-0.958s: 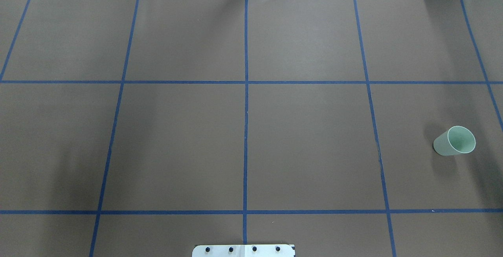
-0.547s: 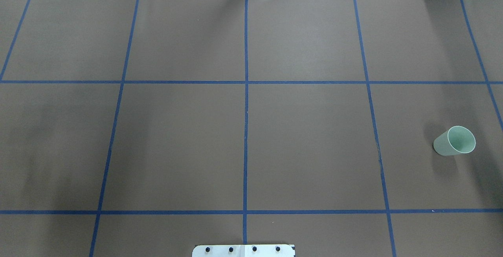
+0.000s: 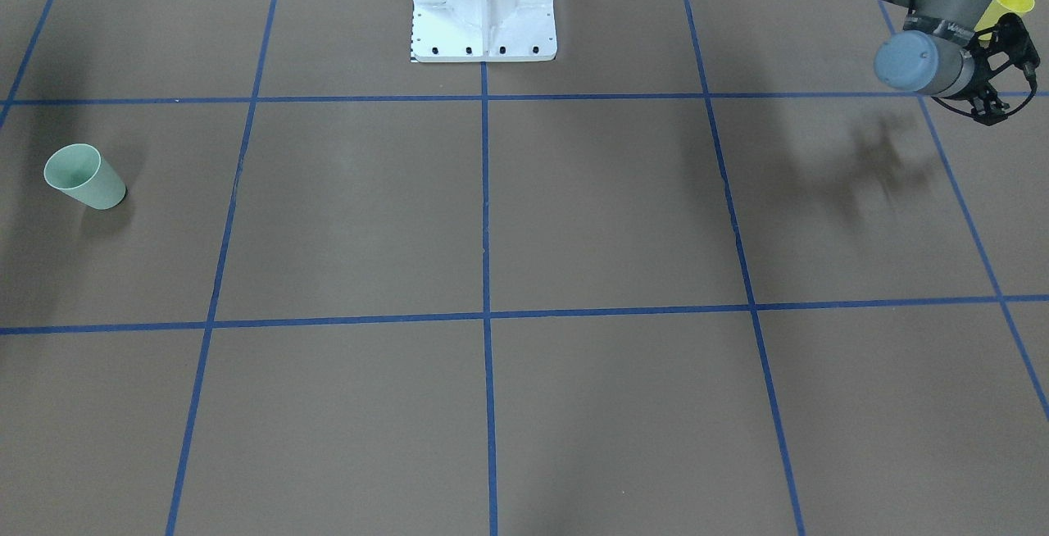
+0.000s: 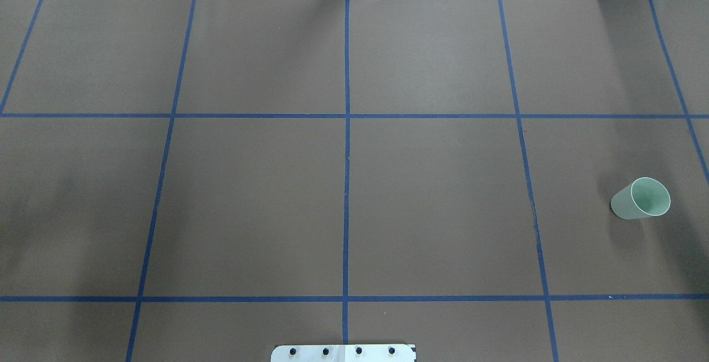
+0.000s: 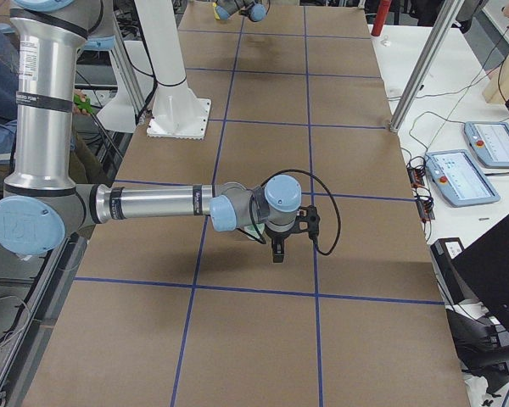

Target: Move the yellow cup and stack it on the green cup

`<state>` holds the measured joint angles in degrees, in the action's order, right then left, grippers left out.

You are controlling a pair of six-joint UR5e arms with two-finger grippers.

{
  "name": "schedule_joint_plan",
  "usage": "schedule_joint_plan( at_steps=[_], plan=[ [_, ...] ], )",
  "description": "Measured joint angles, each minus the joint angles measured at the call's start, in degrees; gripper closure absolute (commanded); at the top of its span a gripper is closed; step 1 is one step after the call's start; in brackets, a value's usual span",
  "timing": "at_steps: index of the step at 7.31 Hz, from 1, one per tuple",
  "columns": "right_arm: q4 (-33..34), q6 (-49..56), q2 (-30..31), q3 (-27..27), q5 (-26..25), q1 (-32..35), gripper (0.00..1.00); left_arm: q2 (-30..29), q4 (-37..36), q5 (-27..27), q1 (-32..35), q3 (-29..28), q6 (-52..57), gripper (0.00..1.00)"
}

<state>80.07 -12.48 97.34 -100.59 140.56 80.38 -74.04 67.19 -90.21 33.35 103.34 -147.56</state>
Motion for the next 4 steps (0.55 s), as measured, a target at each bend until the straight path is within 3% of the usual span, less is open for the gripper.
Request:
schedule_joint_plan(
  at_steps=[2,4],
  plan=[
    [0.02,0.00,-0.03,-0.43,0.19,-0.07,0.00,1.69,-1.38,-1.17,-5.82,-4.71,-9.85,0.04],
    [0.07,-0.12,-0.11,-0.49,0.47,-0.21,0.00,3.84,-1.63,-6.79,-10.43,-6.10,-12.49,0.03]
  ],
)
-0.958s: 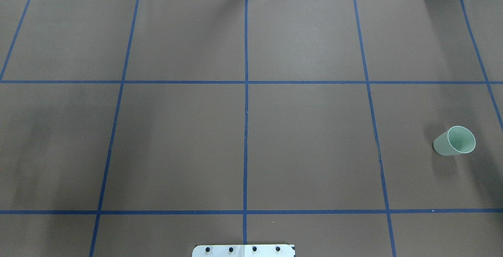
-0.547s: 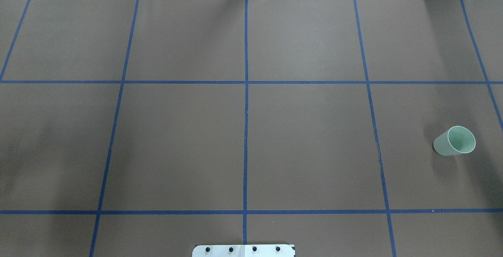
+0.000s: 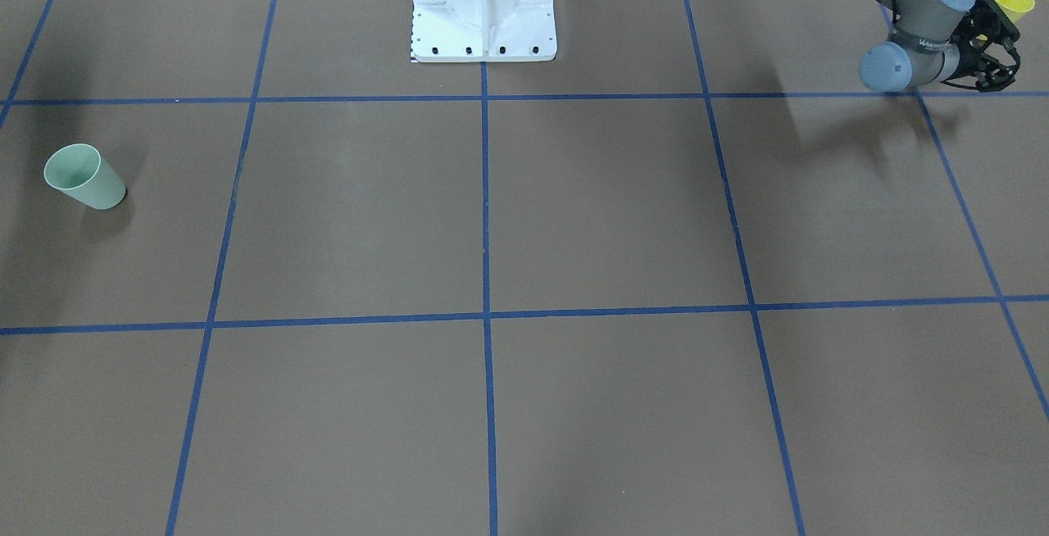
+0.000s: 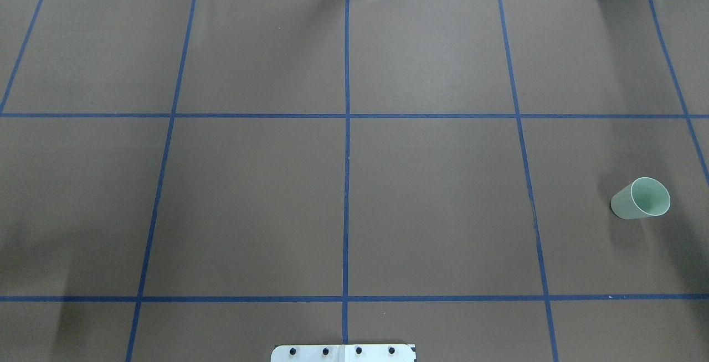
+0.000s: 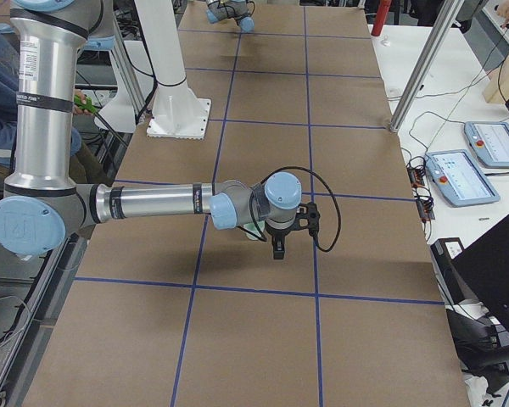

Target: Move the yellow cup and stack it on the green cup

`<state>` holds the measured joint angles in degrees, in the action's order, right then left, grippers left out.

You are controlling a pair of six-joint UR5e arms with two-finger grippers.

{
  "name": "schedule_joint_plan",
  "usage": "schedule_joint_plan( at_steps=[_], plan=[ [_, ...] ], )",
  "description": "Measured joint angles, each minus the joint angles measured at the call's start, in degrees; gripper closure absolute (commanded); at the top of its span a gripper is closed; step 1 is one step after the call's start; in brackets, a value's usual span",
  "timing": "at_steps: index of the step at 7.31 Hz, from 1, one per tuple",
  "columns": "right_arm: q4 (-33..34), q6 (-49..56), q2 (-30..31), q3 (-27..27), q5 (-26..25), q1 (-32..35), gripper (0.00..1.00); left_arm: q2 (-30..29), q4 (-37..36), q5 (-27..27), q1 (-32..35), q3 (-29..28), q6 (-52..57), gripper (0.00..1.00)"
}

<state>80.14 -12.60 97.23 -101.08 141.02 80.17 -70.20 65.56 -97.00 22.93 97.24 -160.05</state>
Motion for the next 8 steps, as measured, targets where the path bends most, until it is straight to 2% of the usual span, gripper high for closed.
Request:
schedule_joint_plan(
  at_steps=[4,8],
  plan=[
    [0.01,-0.33,-0.19,0.04,0.18,-0.32,0.00,1.55,5.52,-9.51,-6.57,-4.63,-0.24,0.01],
    [-0.06,-0.63,-0.22,-0.08,0.27,-1.13,0.00,2.44,11.48,-12.07,-8.13,-9.93,-2.34,0.01]
  ],
)
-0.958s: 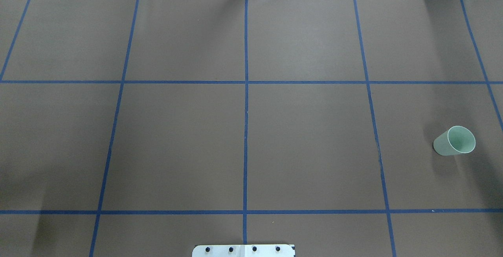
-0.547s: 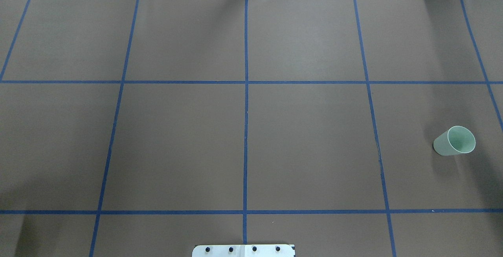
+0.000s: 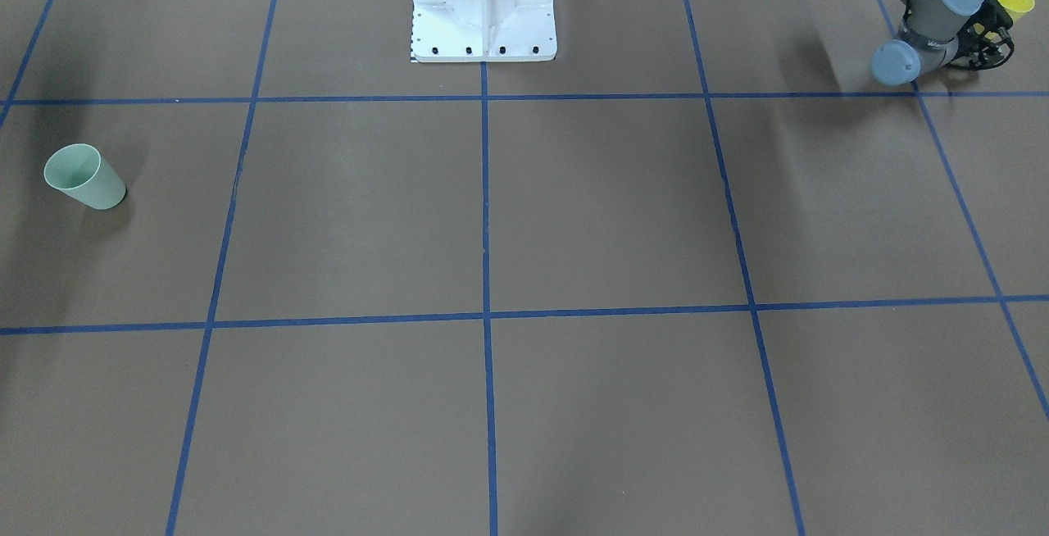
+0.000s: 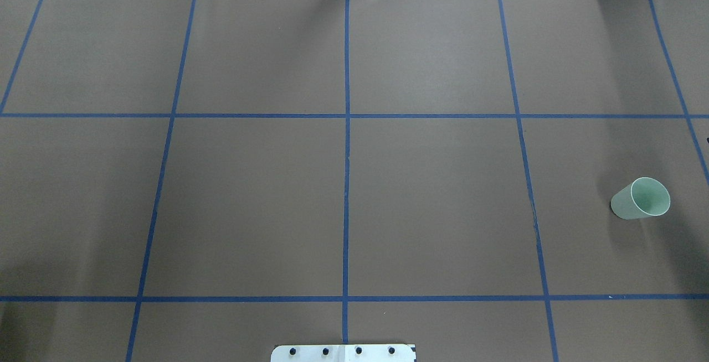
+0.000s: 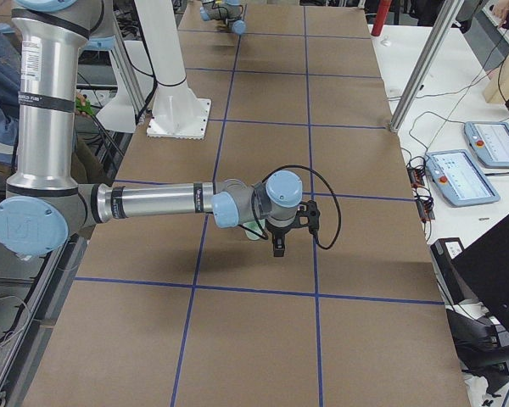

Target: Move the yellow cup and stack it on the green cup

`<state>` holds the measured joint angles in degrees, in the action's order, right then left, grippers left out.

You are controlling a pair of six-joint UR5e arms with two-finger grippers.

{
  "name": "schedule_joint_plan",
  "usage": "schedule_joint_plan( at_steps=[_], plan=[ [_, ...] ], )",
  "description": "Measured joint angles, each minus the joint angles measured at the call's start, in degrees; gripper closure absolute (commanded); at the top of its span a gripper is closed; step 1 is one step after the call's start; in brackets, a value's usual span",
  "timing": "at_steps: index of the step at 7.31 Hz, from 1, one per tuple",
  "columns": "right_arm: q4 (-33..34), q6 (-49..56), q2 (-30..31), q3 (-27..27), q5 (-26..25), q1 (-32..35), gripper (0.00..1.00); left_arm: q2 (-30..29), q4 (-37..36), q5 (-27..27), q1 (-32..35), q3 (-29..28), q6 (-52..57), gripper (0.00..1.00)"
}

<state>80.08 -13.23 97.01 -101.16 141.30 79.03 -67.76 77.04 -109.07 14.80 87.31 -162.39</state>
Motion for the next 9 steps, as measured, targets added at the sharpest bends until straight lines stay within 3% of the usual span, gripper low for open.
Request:
schedule_joint_plan(
  at_steps=[5,6,7,9],
  plan=[
    [-0.01,-0.35,-0.07,-0.16,0.29,-1.14,0.00,1.39,1.31,-2.89,-0.30,-1.32,-1.20,0.01],
    [-0.01,-0.53,-0.11,-0.30,0.29,-1.58,0.00,1.83,1.77,-3.25,-0.34,-1.47,-1.32,0.21],
    [-0.03,-1.31,-0.13,-0.42,0.29,-2.22,0.00,2.11,2.06,-3.37,-0.39,-1.60,-1.39,0.51],
    [-0.04,-3.03,-0.17,-0.82,0.28,-3.22,0.00,2.29,2.88,-3.46,-0.50,-2.02,-1.43,1.00]
  ],
)
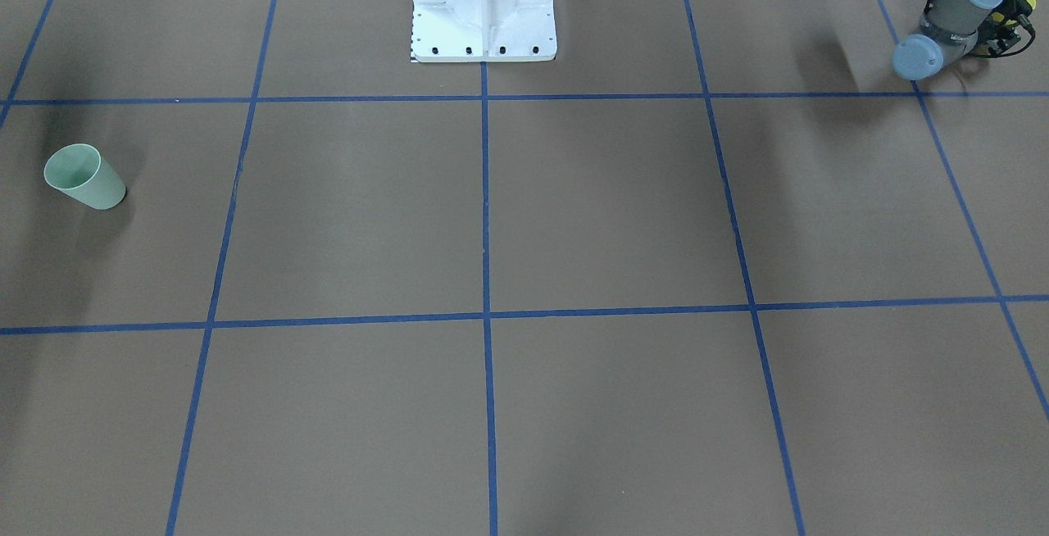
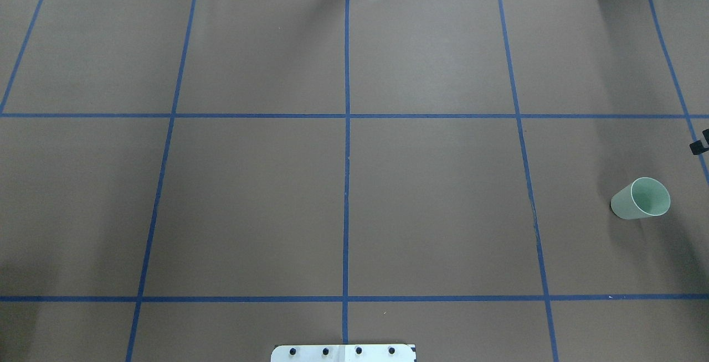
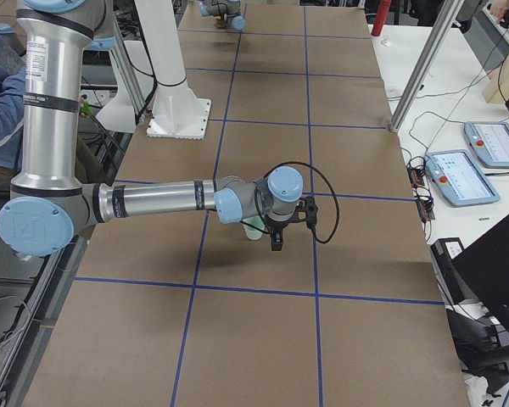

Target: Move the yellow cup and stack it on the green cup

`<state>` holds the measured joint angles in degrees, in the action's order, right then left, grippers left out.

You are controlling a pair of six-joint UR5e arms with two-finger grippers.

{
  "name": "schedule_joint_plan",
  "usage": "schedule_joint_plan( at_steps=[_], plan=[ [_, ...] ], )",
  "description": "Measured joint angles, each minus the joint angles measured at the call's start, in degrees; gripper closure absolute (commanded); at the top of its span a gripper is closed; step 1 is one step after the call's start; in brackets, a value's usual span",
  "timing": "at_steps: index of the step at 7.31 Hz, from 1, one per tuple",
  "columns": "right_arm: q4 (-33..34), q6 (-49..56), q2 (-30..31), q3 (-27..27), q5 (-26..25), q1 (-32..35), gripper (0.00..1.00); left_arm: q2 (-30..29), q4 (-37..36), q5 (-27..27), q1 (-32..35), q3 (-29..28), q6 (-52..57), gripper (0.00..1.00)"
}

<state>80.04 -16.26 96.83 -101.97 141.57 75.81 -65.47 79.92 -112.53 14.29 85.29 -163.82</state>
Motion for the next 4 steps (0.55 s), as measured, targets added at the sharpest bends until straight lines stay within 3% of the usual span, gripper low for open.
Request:
schedule_joint_plan(
  at_steps=[4],
  plan=[
    [0.02,-0.41,-0.50,-0.65,-0.10,-0.97,0.00,3.38,2.45,0.21,-0.29,0.69,4.40,1.00]
  ],
)
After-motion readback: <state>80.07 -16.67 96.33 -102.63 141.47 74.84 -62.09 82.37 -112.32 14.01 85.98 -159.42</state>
